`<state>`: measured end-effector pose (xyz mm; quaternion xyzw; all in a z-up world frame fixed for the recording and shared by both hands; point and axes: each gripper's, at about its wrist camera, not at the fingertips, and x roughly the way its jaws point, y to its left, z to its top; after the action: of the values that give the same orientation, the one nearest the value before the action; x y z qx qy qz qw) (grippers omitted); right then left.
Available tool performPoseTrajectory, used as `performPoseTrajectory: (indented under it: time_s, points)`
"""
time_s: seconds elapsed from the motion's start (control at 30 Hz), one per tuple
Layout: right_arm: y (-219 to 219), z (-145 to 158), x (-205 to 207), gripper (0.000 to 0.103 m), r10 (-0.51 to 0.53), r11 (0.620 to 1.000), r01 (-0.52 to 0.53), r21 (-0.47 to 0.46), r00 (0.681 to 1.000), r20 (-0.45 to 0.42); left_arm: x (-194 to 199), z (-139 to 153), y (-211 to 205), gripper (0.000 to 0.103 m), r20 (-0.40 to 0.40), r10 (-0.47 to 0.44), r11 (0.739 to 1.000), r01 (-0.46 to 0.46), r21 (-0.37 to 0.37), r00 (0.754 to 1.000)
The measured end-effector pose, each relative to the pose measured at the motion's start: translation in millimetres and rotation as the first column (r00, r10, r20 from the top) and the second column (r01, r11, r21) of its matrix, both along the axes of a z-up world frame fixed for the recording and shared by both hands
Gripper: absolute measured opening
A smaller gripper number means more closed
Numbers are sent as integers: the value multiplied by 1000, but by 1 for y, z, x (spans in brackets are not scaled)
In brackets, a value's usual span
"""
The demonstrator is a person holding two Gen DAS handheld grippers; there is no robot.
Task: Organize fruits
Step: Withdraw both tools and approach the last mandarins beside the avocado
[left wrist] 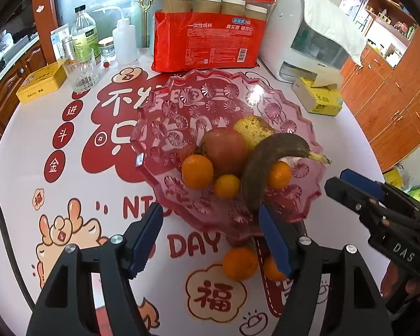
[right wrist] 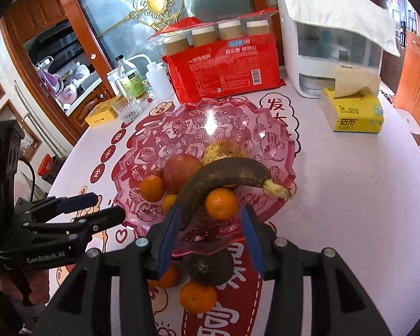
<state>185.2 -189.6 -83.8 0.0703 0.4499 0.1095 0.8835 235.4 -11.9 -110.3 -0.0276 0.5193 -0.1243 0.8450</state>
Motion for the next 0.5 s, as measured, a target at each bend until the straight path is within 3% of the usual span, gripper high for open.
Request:
performPoseTrajectory:
  time_s: [0.5]
  points:
    - [-12, 20, -39, 56, -30, 1000, 30, -2, 998, 56, -40, 12, 6, 76, -3, 11, 1000, -11, -5, 1000]
